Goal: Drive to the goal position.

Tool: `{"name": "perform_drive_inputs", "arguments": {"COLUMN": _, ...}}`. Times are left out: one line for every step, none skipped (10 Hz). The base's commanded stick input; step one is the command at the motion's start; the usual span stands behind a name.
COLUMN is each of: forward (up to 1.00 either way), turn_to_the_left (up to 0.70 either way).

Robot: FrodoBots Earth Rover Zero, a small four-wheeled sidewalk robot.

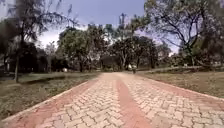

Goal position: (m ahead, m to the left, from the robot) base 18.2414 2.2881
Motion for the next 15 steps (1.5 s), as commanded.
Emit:
{"name": "perform_drive_inputs", "arguments": {"forward": 0.7, "turn_to_the_left": 0.0}}
{"name": "perform_drive_inputs", "arguments": {"forward": 0.7, "turn_to_the_left": 0.0}}
{"name": "perform_drive_inputs", "arguments": {"forward": 0.7, "turn_to_the_left": 0.0}}
{"name": "perform_drive_inputs", "arguments": {"forward": 0.7, "turn_to_the_left": 0.0}}
{"name": "perform_drive_inputs", "arguments": {"forward": 0.7, "turn_to_the_left": 0.0}}
{"name": "perform_drive_inputs", "arguments": {"forward": 0.7, "turn_to_the_left": 0.0}}
{"name": "perform_drive_inputs", "arguments": {"forward": 0.7, "turn_to_the_left": 0.0}}
{"name": "perform_drive_inputs", "arguments": {"forward": 0.7, "turn_to_the_left": 0.0}}
{"name": "perform_drive_inputs", "arguments": {"forward": 0.7, "turn_to_the_left": 0.0}}
{"name": "perform_drive_inputs", "arguments": {"forward": 0.7, "turn_to_the_left": 0.0}}
{"name": "perform_drive_inputs", "arguments": {"forward": 0.7, "turn_to_the_left": 0.0}}
{"name": "perform_drive_inputs", "arguments": {"forward": 0.7, "turn_to_the_left": 0.0}}
{"name": "perform_drive_inputs", "arguments": {"forward": 0.7, "turn_to_the_left": 0.0}}
{"name": "perform_drive_inputs", "arguments": {"forward": 0.7, "turn_to_the_left": 0.0}}
{"name": "perform_drive_inputs", "arguments": {"forward": 0.7, "turn_to_the_left": 0.0}}
